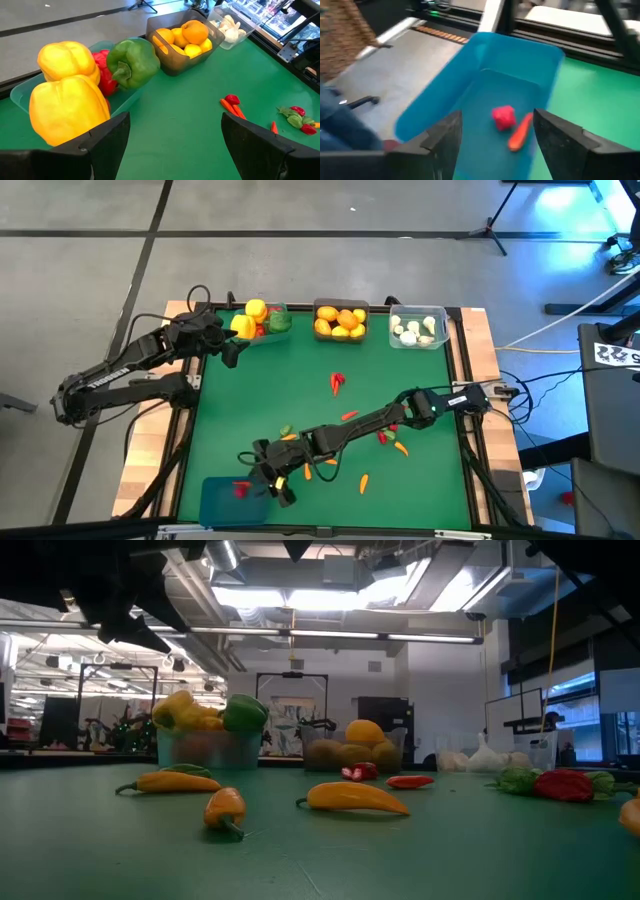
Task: Sort produce into baskets
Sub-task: Put the green chili pepper into the dark blue bin
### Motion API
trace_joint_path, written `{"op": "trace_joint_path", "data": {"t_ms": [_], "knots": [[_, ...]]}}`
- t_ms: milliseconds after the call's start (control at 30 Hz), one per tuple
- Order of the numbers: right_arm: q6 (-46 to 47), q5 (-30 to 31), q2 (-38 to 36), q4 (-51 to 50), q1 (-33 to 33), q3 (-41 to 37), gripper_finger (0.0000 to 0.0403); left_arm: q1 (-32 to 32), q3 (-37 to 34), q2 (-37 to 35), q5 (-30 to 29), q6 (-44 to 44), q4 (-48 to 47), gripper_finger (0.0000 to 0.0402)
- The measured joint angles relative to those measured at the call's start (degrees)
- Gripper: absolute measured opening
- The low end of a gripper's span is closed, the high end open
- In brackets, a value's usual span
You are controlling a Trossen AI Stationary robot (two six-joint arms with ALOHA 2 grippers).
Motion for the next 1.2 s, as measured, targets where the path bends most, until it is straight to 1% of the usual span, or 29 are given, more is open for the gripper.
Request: {"op": "trace_joint_path", "data": {"t_ms": [133,267,367,533,600,767,933,1033,1200], "knots": [[-0.5,4.5,-0.2,-1.9,-0.7,1.8,0.0239,0.0,0.0,0.0,0.0,0.1,0.0,0.0308],[-0.6,5.9,-0.7,-10.4,-2.8,6.4,0.0237,0.0,0.0,0.0,0.0,0.0,0.0,0.0308],[-0.6,5.9,-0.7,-18.7,-4.9,9.3,0.0237,0.0,0.0,0.0,0.0,0.1,0.0,0.0308],[1.5,2.3,-4.1,-27.7,-8.8,8.4,0.0237,0.0,0.0,0.0,0.0,0.4,-0.1,0.0308],[0.4,0.9,-4.9,-31.9,-10.2,8.5,0.0237,0.0,0.0,0.0,0.0,1.1,-0.1,0.0308],[-4.3,0.9,-4.9,-45.0,-12.4,8.3,0.0237,0.0,0.0,0.0,0.0,1.9,-0.4,0.0308],[-10.1,0.8,-4.6,-43.9,-12.0,4.9,0.0237,0.0,0.0,0.0,0.0,3.2,-0.4,0.0308],[-12.1,1.3,-4.5,-38.3,-11.7,1.5,0.0237,0.0,0.0,0.0,0.0,3.4,-0.4,0.0308],[-12.4,2.8,-4.5,-28.4,-11.5,-3.8,0.0237,0.0,0.0,0.0,0.0,3.9,-0.4,0.0308]]}}
